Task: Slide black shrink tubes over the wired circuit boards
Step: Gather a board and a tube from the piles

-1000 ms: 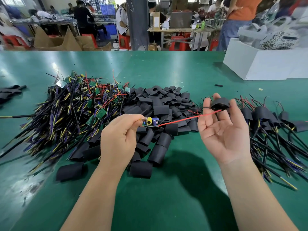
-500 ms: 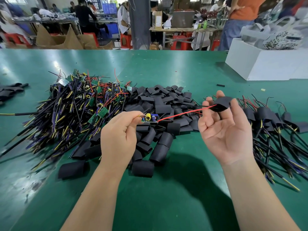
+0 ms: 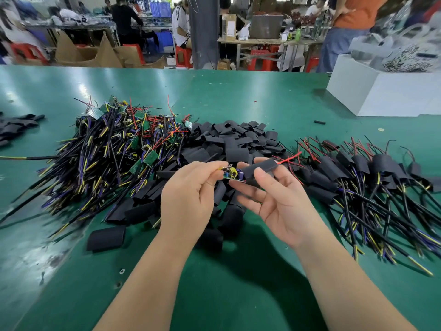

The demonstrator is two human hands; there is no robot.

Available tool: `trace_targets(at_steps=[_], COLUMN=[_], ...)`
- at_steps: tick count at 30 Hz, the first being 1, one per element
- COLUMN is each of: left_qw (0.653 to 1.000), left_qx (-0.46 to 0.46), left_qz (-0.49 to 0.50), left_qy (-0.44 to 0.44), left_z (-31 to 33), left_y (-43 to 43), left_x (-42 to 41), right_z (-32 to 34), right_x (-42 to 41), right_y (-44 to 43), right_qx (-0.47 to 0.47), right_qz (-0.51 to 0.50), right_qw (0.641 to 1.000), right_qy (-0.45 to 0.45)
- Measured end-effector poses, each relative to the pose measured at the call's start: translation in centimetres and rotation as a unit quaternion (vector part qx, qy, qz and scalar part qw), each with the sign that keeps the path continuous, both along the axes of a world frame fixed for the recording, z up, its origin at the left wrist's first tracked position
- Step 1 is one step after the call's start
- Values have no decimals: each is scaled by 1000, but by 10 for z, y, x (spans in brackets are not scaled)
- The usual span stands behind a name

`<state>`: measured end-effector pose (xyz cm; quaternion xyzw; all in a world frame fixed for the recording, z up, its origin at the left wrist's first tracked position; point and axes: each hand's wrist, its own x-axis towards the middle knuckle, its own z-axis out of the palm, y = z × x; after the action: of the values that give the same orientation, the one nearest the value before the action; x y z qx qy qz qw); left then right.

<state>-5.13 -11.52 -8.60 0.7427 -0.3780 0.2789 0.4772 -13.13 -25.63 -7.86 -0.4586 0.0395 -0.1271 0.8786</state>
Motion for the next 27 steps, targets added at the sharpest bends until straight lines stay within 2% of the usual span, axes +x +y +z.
trace_targets(at_steps=[3, 7, 11, 13, 16, 21, 27], left_qw=[999, 992, 972, 964, 952, 942, 938], left_qx=[7, 14, 47, 75, 58, 31, 0], left_qz=[-31, -72, -69, -81, -108, -125, -139], left_qy=[13, 103, 218, 242, 281, 309, 317], left_z=[1, 1, -1, -2, 2, 8, 10], left_y=[-2, -3, -2, 0, 2, 3, 4], left_x=[-2, -4, 2, 5, 6, 3, 2], right_z=[0, -1, -2, -2, -2, 1, 3], right_x=[0, -1, -3, -4, -5, -8, -9], right_y=[-4, -10, -16, -18, -19, -21, -18], right_qx=[20, 38, 15, -6, -40, -94, -92], right_qz=[-7, -33, -21, -14, -3, -9, -4], right_qw=[1000, 998, 999, 999, 998, 995, 995], right_qy=[-5, -35, -47, -48, -49, -44, -38])
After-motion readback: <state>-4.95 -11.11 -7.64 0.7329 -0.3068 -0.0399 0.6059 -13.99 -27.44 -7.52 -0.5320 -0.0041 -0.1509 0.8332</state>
